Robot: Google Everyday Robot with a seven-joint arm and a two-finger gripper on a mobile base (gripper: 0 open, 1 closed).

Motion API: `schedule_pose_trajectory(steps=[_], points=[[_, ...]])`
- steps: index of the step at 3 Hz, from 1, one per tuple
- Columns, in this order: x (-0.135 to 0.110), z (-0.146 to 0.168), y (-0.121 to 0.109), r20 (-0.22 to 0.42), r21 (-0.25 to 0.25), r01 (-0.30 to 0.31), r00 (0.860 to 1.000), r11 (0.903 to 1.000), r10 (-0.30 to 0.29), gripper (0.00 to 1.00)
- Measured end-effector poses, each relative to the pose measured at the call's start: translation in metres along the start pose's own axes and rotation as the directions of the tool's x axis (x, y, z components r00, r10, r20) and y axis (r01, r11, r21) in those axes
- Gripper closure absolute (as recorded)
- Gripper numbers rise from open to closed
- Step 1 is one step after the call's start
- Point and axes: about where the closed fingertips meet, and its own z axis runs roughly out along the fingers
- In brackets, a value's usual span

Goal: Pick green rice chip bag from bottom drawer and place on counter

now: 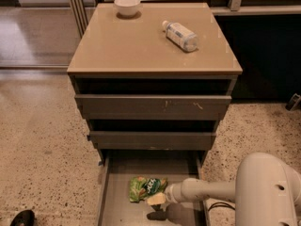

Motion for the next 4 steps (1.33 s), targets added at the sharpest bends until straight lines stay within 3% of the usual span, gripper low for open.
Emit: schedule_pose_trajectory(steps=[1,3,4], points=[[0.002,0.005,-0.001,0.01,-0.033,-0.021,1.0,0.9992,0.021,0.0],[-0.006,0.027,0.005,0.029,-0.144,-0.059,0.998,0.9879,0.063,0.0],[-0.008,0.032,0.007,0.022,-0.147,-0.053,0.998,0.9877,0.057,0.0]])
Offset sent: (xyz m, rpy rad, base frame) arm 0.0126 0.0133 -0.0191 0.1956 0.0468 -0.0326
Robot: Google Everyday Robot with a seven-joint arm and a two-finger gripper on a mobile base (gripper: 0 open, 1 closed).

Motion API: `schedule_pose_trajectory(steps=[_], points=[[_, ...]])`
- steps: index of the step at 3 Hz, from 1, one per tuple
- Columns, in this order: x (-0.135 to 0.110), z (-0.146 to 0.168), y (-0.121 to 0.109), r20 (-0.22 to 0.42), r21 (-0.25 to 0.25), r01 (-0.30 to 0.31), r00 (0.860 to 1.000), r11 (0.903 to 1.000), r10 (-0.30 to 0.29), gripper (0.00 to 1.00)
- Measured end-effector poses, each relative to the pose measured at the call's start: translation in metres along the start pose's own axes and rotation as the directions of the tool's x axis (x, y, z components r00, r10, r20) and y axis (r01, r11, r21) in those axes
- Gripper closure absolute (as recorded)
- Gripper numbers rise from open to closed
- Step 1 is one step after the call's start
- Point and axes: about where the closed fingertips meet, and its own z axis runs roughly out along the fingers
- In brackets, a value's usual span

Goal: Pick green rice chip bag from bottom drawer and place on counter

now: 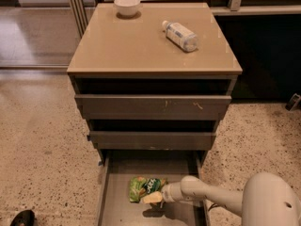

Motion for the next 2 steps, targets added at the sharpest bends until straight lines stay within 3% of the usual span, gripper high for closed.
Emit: schedule_pose_trajectory(steps=[1,2], points=[[-0.0051,0.0151,0.0066,-0.026,-0.006,0.015,1.0,0.9999,-0.015,0.0],[-0.0054,0.0164,0.0079,-0.028,-0.008,0.017,0.999,0.9998,-0.017,0.19]])
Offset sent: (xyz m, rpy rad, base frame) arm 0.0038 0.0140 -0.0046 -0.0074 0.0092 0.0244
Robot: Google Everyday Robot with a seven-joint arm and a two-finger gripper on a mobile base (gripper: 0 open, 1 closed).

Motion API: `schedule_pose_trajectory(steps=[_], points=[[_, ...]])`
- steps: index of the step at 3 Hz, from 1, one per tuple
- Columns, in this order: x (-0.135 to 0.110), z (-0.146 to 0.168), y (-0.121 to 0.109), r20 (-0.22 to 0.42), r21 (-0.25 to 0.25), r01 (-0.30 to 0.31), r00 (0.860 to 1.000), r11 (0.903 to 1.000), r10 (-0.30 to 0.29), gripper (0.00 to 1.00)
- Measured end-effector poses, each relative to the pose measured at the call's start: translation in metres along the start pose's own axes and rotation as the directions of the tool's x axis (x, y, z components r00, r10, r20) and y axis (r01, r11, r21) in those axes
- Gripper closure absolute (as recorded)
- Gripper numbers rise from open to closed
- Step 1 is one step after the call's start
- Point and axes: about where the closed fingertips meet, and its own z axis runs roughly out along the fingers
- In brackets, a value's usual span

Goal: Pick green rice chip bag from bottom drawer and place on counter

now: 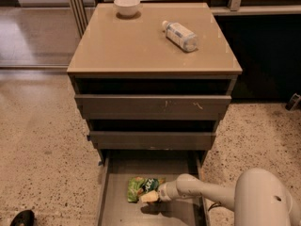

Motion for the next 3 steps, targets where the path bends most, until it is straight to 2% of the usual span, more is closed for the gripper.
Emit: schedule_pose_trajectory(steps=[3], points=[[0.0001,0.0001,0.0001,0.0,0.0,0.0,1.0,1.0,0.0,0.88]])
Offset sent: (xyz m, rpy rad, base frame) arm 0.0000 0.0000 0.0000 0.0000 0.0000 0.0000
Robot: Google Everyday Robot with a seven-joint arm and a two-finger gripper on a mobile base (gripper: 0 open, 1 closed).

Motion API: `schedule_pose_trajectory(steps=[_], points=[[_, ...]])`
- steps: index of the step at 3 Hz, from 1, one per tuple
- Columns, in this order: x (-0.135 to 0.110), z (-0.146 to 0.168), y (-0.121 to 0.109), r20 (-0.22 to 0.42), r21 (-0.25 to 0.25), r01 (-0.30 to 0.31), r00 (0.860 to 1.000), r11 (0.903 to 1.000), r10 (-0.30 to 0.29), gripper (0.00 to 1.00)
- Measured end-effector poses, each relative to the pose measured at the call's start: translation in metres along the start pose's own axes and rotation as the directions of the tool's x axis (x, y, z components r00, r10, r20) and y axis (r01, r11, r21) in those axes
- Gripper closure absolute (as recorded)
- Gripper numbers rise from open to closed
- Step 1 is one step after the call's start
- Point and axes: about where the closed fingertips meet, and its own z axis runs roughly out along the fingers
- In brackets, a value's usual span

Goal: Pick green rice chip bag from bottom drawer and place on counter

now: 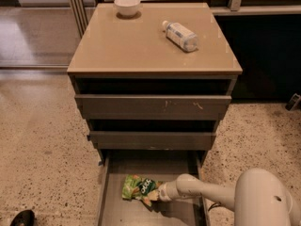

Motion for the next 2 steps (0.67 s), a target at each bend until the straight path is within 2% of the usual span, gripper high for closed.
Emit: schedule_pose_trajectory(steps=[1,2], points=[[0.0,0.0,0.0,0.0,0.0,0.0,1.0,1.0,0.0,1.0],[0.0,-0.0001,0.0001,0.0,0.0,0.0,1.0,1.0,0.0,1.0]])
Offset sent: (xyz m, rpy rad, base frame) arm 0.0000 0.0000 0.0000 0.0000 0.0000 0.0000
